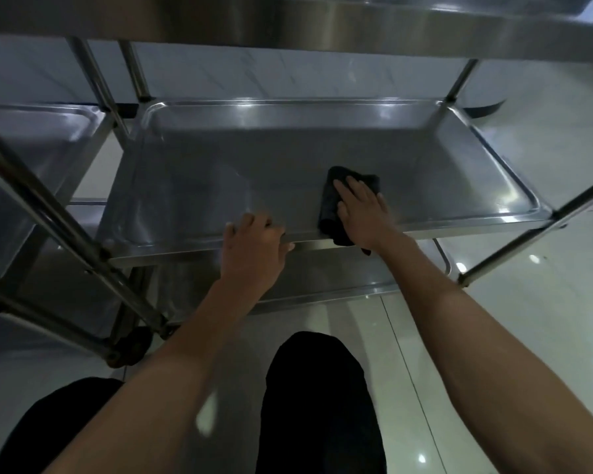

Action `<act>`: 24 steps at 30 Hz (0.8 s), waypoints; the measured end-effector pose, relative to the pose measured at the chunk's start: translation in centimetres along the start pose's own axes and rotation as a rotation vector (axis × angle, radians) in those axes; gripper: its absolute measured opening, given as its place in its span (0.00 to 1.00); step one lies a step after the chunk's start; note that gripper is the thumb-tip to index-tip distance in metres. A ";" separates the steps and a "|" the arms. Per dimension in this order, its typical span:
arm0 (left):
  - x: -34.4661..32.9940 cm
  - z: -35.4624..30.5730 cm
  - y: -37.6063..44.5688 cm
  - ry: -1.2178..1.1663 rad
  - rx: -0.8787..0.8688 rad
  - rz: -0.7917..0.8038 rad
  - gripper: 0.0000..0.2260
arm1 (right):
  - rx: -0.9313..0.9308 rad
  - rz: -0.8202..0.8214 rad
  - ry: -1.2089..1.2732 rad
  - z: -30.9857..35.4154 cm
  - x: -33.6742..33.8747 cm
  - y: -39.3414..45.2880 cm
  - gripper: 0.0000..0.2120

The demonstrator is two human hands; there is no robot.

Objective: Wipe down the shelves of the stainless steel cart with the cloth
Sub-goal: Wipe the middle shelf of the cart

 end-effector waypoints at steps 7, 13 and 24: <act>-0.3 0.0 -0.6 -0.009 -0.015 -0.044 0.16 | -0.090 -0.058 -0.015 1.7 -0.5 -3.7 0.34; -1.7 -0.3 1.4 0.069 -0.018 -0.094 0.19 | -0.127 -0.033 0.072 2.3 0.1 -3.7 0.42; -0.9 -0.4 0.5 0.076 -0.030 0.093 0.13 | -0.088 -0.064 0.029 4.2 -0.5 -4.4 0.26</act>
Point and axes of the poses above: each hand's wrist, its own y-axis towards the middle knuckle, its own x-axis out of the back of the hand, z = x × y, the point moved 10 cm from there along y, towards the middle knuckle, and after that the axes turned 10 degrees about y, right-handed, at the moved point
